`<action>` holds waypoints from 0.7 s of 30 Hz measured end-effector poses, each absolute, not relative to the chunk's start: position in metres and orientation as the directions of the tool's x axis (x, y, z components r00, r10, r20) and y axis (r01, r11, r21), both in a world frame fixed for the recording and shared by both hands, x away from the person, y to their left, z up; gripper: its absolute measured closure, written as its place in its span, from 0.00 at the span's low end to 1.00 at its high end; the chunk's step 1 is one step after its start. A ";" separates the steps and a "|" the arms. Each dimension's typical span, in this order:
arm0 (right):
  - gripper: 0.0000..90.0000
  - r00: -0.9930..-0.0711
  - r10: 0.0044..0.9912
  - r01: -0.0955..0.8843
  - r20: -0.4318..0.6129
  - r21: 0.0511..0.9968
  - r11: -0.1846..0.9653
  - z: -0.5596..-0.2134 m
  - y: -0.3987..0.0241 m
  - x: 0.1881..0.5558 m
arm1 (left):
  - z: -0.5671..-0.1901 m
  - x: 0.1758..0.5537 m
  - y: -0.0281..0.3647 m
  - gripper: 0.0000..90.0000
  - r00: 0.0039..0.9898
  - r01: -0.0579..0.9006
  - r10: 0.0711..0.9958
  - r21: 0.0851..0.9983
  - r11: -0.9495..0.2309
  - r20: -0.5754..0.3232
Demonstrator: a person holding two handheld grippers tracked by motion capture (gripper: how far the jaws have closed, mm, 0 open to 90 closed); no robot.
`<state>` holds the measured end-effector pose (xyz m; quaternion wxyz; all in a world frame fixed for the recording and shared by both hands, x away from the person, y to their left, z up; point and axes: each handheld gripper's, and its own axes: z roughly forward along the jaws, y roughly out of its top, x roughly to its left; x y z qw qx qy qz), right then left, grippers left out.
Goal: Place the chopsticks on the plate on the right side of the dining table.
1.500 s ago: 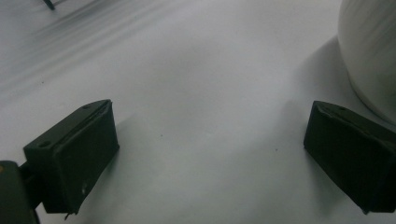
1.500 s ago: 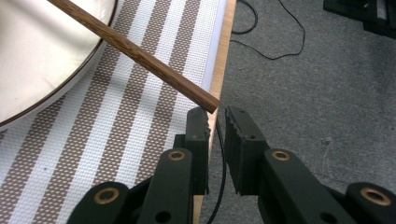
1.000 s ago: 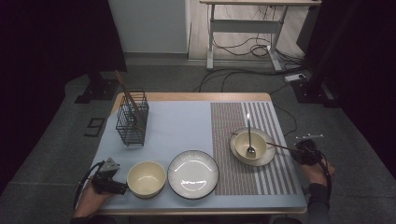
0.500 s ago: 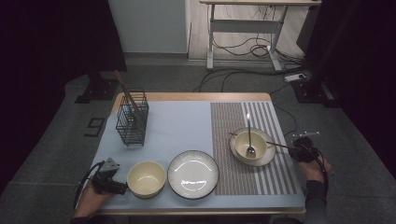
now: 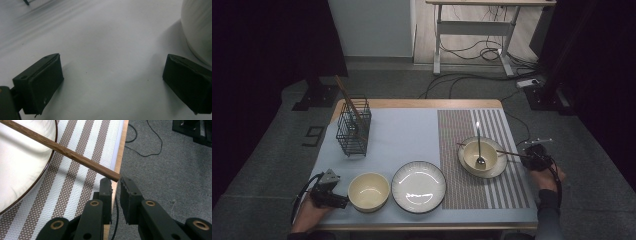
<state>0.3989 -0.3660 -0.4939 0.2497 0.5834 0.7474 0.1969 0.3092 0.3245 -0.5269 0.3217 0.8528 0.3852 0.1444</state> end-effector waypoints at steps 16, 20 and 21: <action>0.88 -0.216 0.964 0.763 -0.154 0.589 0.265 -0.493 -0.363 0.406 | -0.527 0.309 0.324 0.03 0.662 0.564 0.750 0.660 -0.496 -0.002; 0.88 -0.229 0.961 0.759 -0.158 0.589 0.278 -0.493 -0.359 0.407 | -0.527 0.309 0.324 0.03 0.661 0.564 0.750 0.660 -0.496 -0.002; 0.88 -0.230 0.961 0.759 -0.156 0.589 0.277 -0.493 -0.358 0.407 | -0.527 0.309 0.324 0.03 0.662 0.564 0.750 0.660 -0.496 -0.002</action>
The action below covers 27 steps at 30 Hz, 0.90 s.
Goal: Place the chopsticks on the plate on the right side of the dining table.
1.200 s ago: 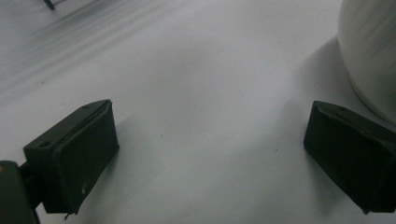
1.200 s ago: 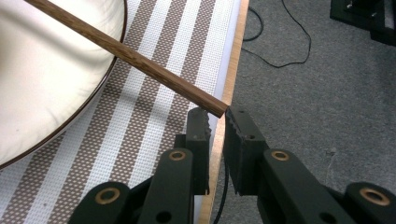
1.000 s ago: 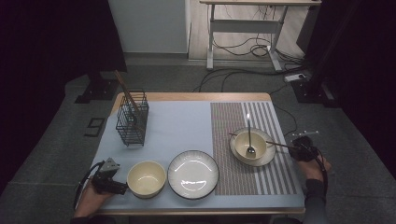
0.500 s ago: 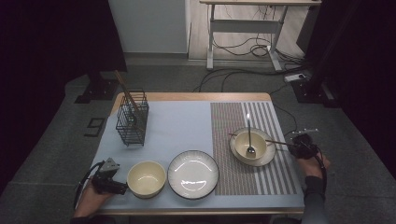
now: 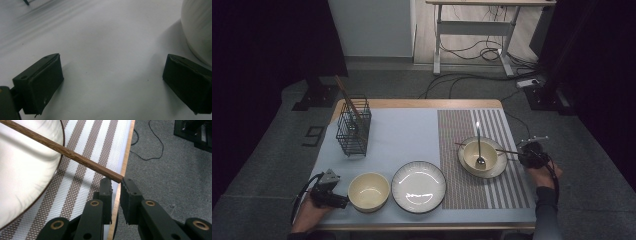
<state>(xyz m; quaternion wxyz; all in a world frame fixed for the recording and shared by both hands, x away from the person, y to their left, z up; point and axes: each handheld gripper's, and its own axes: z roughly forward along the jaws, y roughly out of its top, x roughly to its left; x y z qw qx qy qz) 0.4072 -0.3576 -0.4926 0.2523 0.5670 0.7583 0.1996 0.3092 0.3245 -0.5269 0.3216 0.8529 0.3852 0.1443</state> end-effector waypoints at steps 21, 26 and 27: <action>0.77 -0.218 0.960 0.755 -0.174 0.594 0.279 -0.494 -0.358 0.413 | -0.527 0.309 0.324 0.03 0.662 0.564 0.750 0.660 -0.496 -0.002; 0.76 -0.219 0.961 0.754 -0.170 0.596 0.277 -0.493 -0.357 0.413 | -0.527 0.309 0.324 0.03 0.662 0.564 0.750 0.660 -0.496 -0.002; 0.75 -0.221 0.961 0.753 -0.167 0.596 0.277 -0.493 -0.357 0.413 | -0.527 0.309 0.324 0.03 0.662 0.564 0.750 0.660 -0.496 -0.002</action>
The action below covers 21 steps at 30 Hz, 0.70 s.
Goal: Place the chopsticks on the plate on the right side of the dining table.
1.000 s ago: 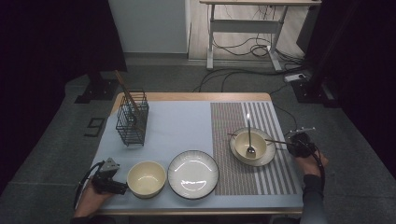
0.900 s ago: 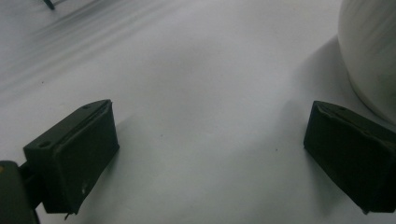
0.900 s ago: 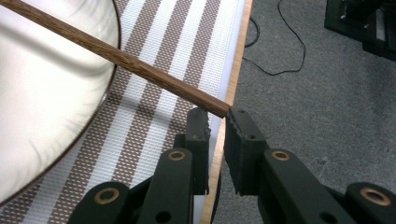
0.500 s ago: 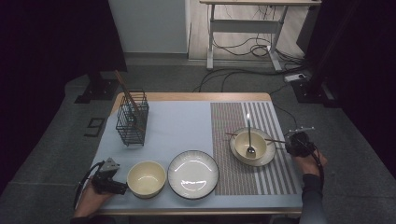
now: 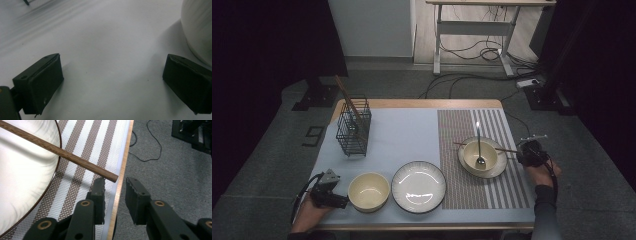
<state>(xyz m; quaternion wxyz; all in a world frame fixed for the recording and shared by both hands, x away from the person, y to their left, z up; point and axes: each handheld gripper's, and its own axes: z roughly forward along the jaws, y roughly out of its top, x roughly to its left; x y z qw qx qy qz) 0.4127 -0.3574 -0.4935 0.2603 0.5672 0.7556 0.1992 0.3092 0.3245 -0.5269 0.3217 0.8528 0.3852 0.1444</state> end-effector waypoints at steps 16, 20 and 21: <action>0.80 -0.211 0.961 0.760 -0.177 0.590 0.275 -0.494 -0.354 0.427 | -0.527 0.309 0.324 0.03 0.661 0.564 0.750 0.660 -0.496 -0.002; 0.85 -0.225 0.959 0.758 -0.173 0.588 0.283 -0.495 -0.350 0.431 | -0.527 0.309 0.324 0.03 0.662 0.564 0.750 0.660 -0.496 -0.002; 0.86 -0.227 0.959 0.758 -0.172 0.587 0.285 -0.495 -0.349 0.431 | -0.527 0.309 0.324 0.03 0.662 0.564 0.750 0.660 -0.496 -0.002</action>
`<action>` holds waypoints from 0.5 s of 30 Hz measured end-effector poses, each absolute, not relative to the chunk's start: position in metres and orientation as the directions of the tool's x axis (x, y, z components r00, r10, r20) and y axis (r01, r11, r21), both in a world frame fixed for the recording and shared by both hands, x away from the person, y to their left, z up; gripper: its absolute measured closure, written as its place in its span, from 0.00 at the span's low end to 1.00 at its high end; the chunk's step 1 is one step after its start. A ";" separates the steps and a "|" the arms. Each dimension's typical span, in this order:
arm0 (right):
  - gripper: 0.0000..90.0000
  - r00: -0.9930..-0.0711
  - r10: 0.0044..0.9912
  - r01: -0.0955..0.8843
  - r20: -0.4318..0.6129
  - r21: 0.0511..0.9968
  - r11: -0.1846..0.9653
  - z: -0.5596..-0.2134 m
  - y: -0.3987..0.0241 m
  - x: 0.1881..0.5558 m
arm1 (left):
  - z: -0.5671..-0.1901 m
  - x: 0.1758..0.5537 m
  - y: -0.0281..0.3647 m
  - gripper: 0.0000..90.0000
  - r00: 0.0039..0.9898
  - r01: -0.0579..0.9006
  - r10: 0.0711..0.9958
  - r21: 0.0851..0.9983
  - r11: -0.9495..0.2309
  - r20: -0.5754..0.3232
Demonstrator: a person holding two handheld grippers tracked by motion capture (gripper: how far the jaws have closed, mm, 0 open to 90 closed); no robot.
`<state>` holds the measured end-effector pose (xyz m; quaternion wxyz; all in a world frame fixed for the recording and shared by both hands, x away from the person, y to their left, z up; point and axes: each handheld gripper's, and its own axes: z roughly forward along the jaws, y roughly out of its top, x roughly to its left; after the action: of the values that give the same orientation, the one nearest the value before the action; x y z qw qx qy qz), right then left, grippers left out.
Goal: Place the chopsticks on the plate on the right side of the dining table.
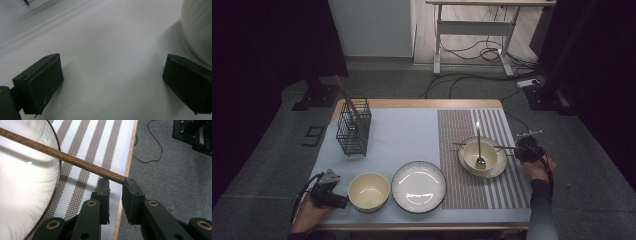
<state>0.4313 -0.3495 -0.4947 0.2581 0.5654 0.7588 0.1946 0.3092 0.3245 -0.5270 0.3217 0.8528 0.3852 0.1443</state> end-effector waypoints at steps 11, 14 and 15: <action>0.87 -0.262 0.950 0.748 -0.171 0.585 0.312 -0.494 -0.341 0.435 | -0.527 0.309 0.325 0.03 0.662 0.564 0.750 0.660 -0.496 -0.002; 0.87 -0.266 0.948 0.747 -0.175 0.585 0.318 -0.494 -0.338 0.436 | -0.527 0.309 0.325 0.03 0.661 0.564 0.750 0.660 -0.496 -0.002; 0.87 -0.269 0.947 0.747 -0.175 0.584 0.320 -0.494 -0.337 0.437 | -0.527 0.309 0.324 0.03 0.662 0.564 0.750 0.660 -0.496 -0.002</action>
<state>0.4368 -0.3371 -0.4939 0.2541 0.5488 0.7715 0.1975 0.3092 0.3245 -0.5270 0.3217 0.8528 0.3852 0.1443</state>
